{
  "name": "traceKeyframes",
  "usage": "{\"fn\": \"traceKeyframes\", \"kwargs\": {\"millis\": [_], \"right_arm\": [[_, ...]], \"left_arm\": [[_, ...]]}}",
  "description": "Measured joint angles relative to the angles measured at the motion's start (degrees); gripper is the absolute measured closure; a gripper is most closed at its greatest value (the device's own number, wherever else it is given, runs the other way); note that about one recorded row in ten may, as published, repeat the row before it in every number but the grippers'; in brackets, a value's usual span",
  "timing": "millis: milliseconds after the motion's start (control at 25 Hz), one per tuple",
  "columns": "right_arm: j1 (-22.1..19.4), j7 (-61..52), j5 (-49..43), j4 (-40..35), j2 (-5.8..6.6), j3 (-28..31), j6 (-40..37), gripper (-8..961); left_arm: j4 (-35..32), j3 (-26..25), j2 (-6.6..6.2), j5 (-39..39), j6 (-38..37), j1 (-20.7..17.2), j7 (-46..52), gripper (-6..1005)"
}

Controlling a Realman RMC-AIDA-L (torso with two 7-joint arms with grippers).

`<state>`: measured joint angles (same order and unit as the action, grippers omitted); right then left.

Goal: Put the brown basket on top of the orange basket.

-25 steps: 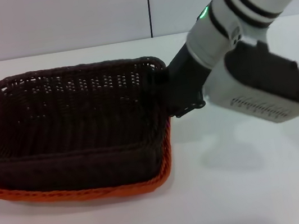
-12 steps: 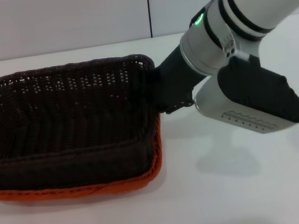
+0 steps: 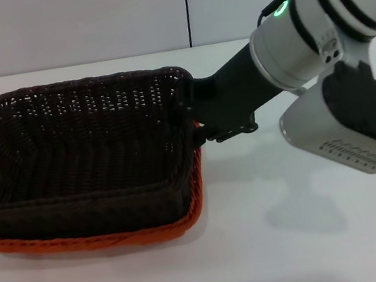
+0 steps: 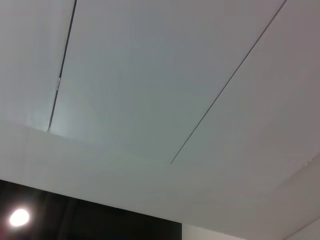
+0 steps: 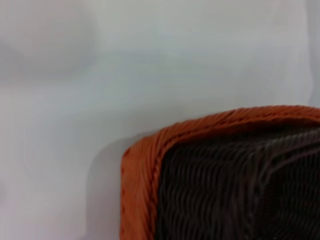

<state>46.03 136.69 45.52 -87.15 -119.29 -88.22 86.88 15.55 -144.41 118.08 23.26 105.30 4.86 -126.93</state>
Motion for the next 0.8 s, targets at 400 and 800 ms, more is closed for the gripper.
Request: {"fn": "traceKeyframes", "kwargs": {"millis": [400, 800], "right_arm": [[-0.65, -9.52, 5.27, -10.68, 0.13, 6.82, 9.61, 571], [-1.04, -27.03, 21.35, -13.82, 0.18, 20.67, 7.20, 571]], "left_arm": [[0.62, 0.00, -0.11, -0.30, 0.05, -0.20, 2.05, 396], [3.67, -0.04, -0.63, -0.11, -3.83, -0.10, 4.45, 396]]}}
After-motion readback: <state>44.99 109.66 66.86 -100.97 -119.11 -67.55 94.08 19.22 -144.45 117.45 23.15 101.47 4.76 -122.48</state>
